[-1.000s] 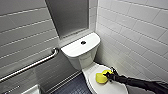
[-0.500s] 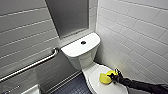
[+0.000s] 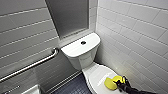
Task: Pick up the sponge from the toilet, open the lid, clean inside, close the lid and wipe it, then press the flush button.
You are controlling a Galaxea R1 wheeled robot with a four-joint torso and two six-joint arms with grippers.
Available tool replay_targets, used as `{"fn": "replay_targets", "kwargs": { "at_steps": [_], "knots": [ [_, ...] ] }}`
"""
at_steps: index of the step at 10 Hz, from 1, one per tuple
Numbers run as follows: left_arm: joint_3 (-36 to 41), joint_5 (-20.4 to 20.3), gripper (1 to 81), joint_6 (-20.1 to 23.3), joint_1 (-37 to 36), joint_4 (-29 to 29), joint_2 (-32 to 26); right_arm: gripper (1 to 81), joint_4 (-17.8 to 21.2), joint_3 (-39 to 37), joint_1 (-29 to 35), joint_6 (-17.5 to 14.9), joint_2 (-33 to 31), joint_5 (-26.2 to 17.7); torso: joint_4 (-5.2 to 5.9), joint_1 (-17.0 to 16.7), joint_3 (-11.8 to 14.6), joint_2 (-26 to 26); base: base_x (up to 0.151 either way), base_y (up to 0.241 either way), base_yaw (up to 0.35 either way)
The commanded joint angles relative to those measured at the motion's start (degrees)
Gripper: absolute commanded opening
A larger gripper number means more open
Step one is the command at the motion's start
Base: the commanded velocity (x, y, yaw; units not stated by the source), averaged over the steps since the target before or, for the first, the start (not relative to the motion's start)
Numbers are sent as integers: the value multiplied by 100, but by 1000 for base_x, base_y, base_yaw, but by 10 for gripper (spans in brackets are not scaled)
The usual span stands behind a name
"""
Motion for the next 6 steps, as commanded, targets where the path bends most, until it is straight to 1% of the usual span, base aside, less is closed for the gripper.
{"fn": "replay_targets", "kwargs": {
  "at_steps": [1, 2, 4, 5, 6],
  "knots": [
    [148, 413, 811, 22, 163, -47, -130, 10, 42, 232, -84, 43, -381, -109, 0, 0, 0, 0, 0, 0, 0],
    [148, 412, 811, 22, 163, -47, -139, 10, 42, 329, -260, 43, -478, -4, 0, 0, 0, 0, 0, 0, 0],
    [157, 412, 811, 22, 163, -47, -122, 10, -11, 961, -593, 34, -951, 347, 0, 0, 0, -2, 0, 0, 0],
    [166, 412, 811, 22, 163, -47, -121, 10, -106, 1275, -821, 25, -1161, 574, 0, 0, 0, -2, 0, 0, 0],
    [166, 412, 811, 22, 163, -39, -121, 10, -134, 1419, -1024, 17, -1277, 664, 0, 0, 0, -2, 0, 0, 0]
  ]
}}
